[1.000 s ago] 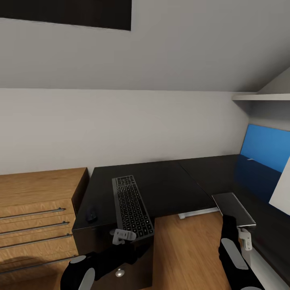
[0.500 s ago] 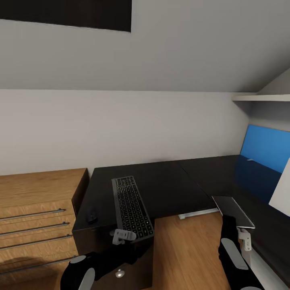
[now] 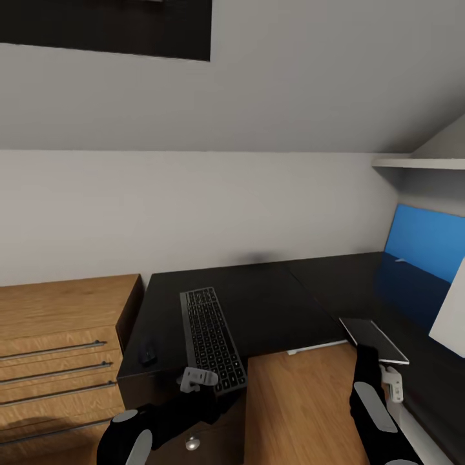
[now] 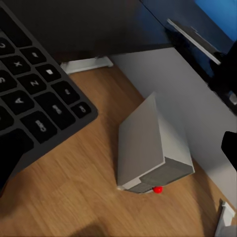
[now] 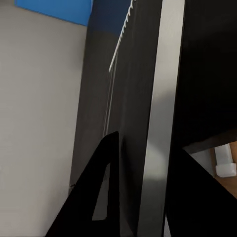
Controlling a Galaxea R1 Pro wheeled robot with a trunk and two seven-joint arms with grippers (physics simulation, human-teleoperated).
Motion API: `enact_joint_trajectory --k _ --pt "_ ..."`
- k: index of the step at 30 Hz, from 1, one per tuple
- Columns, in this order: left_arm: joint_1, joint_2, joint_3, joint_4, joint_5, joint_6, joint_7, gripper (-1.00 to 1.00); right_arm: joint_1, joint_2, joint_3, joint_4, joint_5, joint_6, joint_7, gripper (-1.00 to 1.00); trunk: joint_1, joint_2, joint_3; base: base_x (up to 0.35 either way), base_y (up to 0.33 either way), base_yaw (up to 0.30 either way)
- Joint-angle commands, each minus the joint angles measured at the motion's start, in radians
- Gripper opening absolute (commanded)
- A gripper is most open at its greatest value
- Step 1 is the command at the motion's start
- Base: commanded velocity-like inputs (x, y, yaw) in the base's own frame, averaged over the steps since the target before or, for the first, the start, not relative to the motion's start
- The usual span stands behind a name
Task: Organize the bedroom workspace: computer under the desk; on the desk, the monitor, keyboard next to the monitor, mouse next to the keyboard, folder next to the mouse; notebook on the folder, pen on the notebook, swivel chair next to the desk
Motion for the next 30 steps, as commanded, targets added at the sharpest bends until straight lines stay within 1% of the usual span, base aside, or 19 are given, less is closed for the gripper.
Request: enact_joint_trajectory --k 1,2,4,7,9,14,16,24,26,30 --pt "-0.001 0.0 0.001 -0.001 0.003 0.007 -0.001 1.0 0.0 0.0 0.001 0.0 -0.013 -0.004 0.015 -1.0 -0.004 0.007 0.002 0.0 0.0 0.0" --pt "-0.001 0.0 0.001 -0.001 0.003 0.007 -0.001 1.0 0.0 0.0 0.001 0.0 -0.013 -0.004 0.023 -1.0 -0.008 0.014 0.005 0.0 0.0 0.0" --pt "-0.001 0.0 0.001 -0.001 0.003 0.007 -0.001 1.0 0.0 0.0 0.0 0.001 -0.013 -0.004 0.06 -1.0 -0.016 0.028 0.012 0.0 0.0 0.0" --pt "-0.001 0.0 0.001 -0.001 0.003 0.007 -0.001 1.0 0.0 0.002 0.0 0.006 -0.015 -0.003 0.145 -1.0 -0.027 0.049 0.021 0.0 0.0 0.0" --pt "-0.001 0.0 0.001 -0.001 0.003 0.007 -0.001 1.0 0.0 0.005 -0.001 0.007 -0.016 -0.003 0.165 -1.0 -0.031 0.056 0.025 0.0 0.0 0.0" --pt "-0.001 0.0 0.002 -0.001 0.003 0.006 -0.001 1.0 0.0 0.027 -0.002 0.006 -0.014 -0.003 0.179 -1.0 -0.031 0.056 0.031 0.0 0.0 0.0" --pt "-0.001 0.0 0.004 -0.001 0.003 0.006 -0.001 1.0 0.0 0.05 -0.003 0.005 -0.013 -0.003 0.184 -1.0 -0.031 0.056 0.033 0.0 0.0 0.0" --pt "-0.001 0.0 0.005 0.0 0.003 0.006 -0.001 1.0 0.0 0.081 -0.001 0.012 -0.013 0.008 0.185 -1.0 -0.031 0.056 0.045 0.0 0.0 0.0" --pt "-0.001 0.0 0.007 -0.001 0.003 0.007 -0.001 1.0 0.0 0.092 -0.001 0.016 -0.013 0.023 0.185 -1.0 -0.031 0.056 0.048 0.0 0.0 0.0" --pt "-0.001 0.0 0.011 -0.001 0.003 0.007 -0.001 1.0 0.0 0.1 0.002 0.033 -0.013 0.051 0.185 -1.0 -0.031 0.056 0.052 0.0 0.0 0.0"
